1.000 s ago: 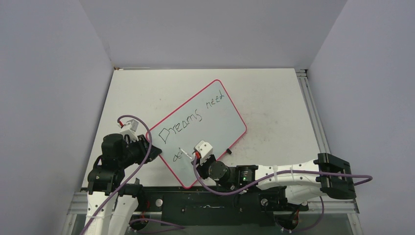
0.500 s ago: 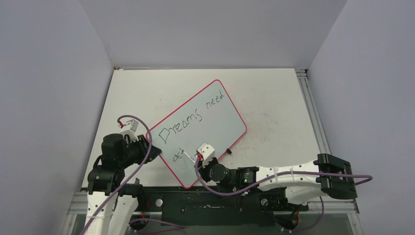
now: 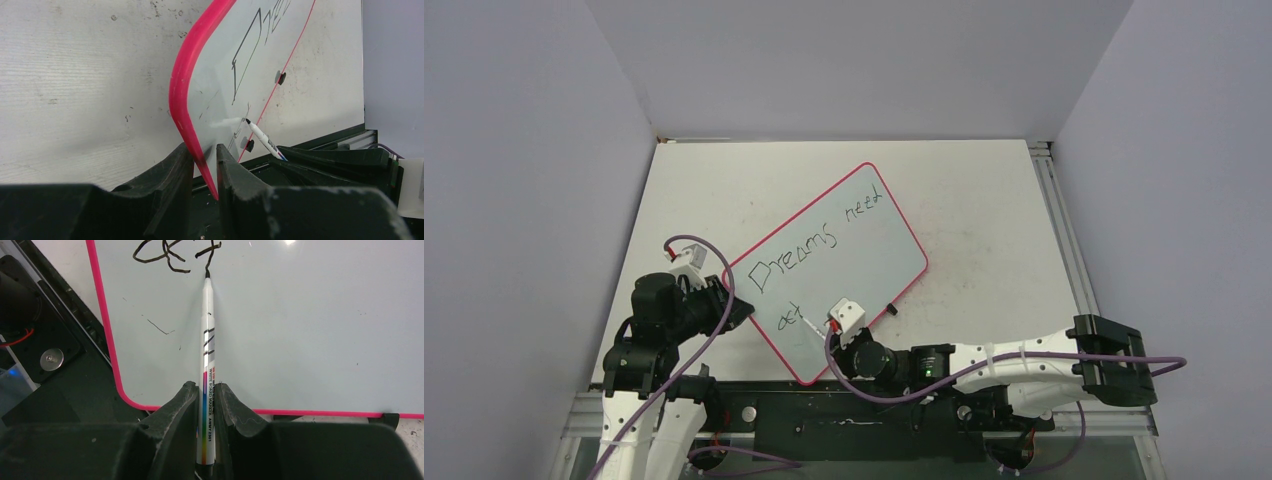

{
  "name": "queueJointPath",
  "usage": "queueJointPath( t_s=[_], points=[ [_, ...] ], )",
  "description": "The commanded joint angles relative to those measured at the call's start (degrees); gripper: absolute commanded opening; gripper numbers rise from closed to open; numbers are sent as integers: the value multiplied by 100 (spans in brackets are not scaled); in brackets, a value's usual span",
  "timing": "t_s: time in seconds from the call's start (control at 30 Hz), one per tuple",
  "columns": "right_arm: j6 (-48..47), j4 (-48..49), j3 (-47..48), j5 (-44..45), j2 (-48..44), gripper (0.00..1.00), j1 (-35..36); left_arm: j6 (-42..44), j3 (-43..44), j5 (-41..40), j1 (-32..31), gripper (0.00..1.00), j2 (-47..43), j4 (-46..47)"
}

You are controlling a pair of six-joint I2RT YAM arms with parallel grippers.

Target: Write a sentence on the whiteboard

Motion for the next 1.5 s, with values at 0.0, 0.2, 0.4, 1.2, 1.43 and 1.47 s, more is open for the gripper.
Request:
queueJointPath(
  t_s=[0.0,0.2,0.4,1.2,1.43,1.47],
  points=[
    [124,-185,-44,170,-212,5,51,77,29,45,3,22,29,84],
    [70,-236,121,346,-155,5,42,74,31,42,3,22,39,79],
    [-112,-159,245,477,-231,5,46,74,33,42,3,22,37,77],
    [-184,-87,484,348,35,5,-140,82,34,54,3,22,53,76],
    [-133,-112,490,246,151,5,-192,85,34,54,3,22,55,73],
    [-130,-121,491,232,166,5,-189,90,34,58,3,22,58,71]
  ],
)
